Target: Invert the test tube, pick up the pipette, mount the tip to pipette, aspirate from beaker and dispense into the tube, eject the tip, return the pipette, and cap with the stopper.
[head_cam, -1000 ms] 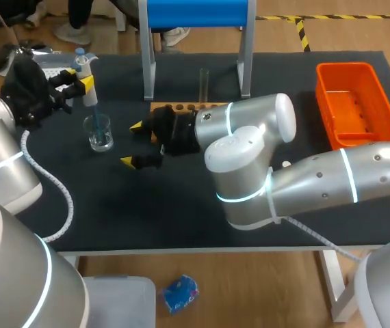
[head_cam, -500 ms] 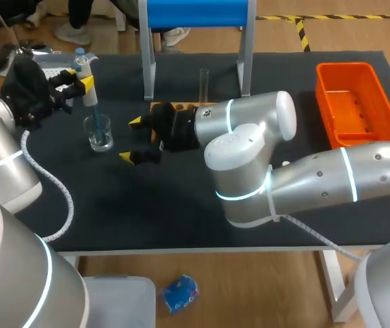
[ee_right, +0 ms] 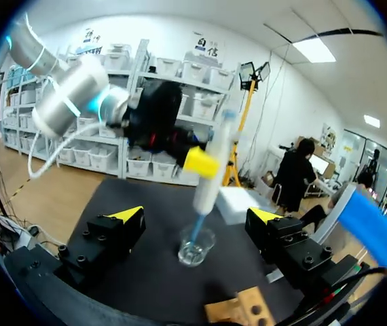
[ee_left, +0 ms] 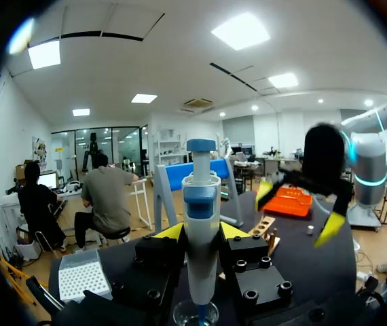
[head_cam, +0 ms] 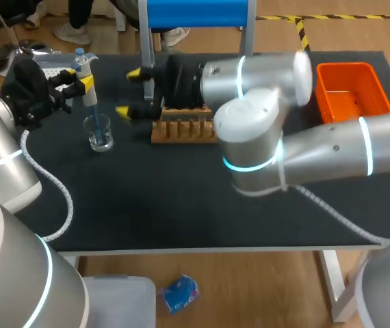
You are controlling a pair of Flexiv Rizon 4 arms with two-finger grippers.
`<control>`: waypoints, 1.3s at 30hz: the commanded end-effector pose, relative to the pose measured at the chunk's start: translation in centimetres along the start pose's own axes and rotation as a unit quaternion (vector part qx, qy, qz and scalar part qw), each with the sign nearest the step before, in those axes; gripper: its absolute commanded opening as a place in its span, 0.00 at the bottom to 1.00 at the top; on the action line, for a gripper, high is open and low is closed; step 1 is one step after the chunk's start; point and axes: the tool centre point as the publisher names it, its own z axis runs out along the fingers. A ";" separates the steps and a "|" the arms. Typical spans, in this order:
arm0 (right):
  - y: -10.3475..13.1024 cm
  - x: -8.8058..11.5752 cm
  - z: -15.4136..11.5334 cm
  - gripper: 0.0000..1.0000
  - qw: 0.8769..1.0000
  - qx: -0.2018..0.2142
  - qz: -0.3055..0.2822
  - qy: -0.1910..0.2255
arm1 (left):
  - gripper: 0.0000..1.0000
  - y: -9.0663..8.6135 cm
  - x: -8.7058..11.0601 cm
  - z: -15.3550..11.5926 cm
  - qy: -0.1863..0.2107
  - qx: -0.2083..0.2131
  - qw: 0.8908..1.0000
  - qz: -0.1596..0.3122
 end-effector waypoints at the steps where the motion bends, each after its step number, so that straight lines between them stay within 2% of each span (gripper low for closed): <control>1: 4.1 -1.3 -5.6 1.00 0.991 0.098 -0.001 0.088 | 0.00 0.0 -0.1 0.1 0.001 0.000 1.000 0.000; 16: 4.6 -1.4 -5.7 1.00 0.990 0.105 -0.004 0.091 | 0.00 0.0 -0.1 0.1 0.001 0.000 1.000 0.000; 21: 6.8 -2.6 -4.7 1.00 0.985 0.133 0.020 0.104 | 0.00 0.0 -0.1 0.1 0.001 0.000 1.000 0.000; 24: 8.1 -3.1 -4.3 0.04 0.982 0.152 0.018 0.113 | 0.00 0.0 -0.1 0.1 0.001 0.000 1.000 0.000; 25: 8.4 -3.1 -4.1 0.00 0.980 0.161 0.004 0.117 | 0.00 0.0 -0.1 0.1 0.001 0.000 1.000 0.000; 29: 9.1 -3.2 -3.5 0.00 0.977 0.176 -0.002 0.120 | 0.00 0.0 -0.1 0.1 0.001 0.000 1.000 0.000; 36: 8.7 -3.3 -1.8 0.00 0.968 0.212 0.002 0.137 | 0.00 0.0 -0.1 0.1 0.001 0.000 1.000 0.000; 39: 8.9 -3.4 -1.3 0.00 0.966 0.216 0.001 0.139 | 0.00 0.0 -0.1 0.1 0.001 0.000 1.000 0.000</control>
